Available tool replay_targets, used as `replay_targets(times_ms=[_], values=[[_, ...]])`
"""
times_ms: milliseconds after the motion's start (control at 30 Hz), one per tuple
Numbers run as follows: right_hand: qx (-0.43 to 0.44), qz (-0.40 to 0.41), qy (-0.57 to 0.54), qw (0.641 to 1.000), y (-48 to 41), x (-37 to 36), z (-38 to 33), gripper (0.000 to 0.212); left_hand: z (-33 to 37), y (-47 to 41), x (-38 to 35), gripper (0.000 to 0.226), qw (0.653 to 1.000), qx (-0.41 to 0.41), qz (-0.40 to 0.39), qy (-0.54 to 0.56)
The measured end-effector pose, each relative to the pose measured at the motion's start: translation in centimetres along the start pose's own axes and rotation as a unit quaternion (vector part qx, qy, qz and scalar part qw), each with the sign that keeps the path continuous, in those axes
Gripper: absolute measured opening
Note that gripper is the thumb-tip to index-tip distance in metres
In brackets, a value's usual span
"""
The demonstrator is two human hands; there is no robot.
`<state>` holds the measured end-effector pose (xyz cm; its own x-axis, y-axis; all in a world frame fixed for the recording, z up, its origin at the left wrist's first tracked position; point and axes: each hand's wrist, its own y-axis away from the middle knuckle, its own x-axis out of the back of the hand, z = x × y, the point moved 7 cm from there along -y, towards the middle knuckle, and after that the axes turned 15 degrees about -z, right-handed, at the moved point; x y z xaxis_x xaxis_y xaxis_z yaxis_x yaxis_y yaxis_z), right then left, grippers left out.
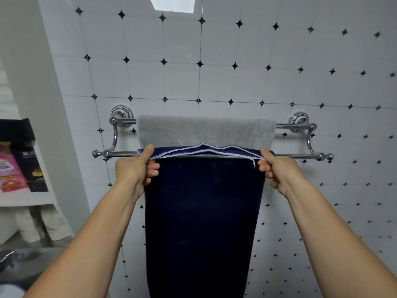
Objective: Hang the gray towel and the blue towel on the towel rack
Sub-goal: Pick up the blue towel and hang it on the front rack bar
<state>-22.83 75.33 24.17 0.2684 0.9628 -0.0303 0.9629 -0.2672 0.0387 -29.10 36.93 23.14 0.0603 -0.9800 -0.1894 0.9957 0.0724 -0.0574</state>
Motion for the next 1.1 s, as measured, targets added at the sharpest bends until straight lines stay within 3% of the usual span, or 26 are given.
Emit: replay_targets(times_ms=[233,433,567,733,933,1100], values=[[0.028,-0.003,0.046,0.999,1.2,0.7,1.7,0.039,0.0,1.2,1.0,0.030,0.998,-0.054,-0.022,-0.021],[0.027,-0.034,0.126,0.991,4.0,1.7,7.9,0.048,-7.1,4.5,4.2,0.033,0.991,-0.073,-0.094,-0.060],[0.030,-0.034,0.171,0.984,6.1,1.9,13.5,0.050,-13.3,6.4,6.4,0.038,0.979,-0.031,-0.146,-0.136],[-0.027,-0.056,0.183,0.981,7.3,1.4,20.6,0.049,-20.7,7.8,9.4,0.043,0.961,0.055,-0.184,-0.198],[-0.091,-0.088,0.176,0.976,8.6,0.2,27.9,0.047,-26.4,9.2,12.9,0.050,0.952,0.123,-0.172,-0.221],[-0.113,-0.120,0.165,0.973,9.5,-1.1,31.0,0.047,-28.1,9.6,14.9,0.042,0.955,0.151,-0.157,-0.202]])
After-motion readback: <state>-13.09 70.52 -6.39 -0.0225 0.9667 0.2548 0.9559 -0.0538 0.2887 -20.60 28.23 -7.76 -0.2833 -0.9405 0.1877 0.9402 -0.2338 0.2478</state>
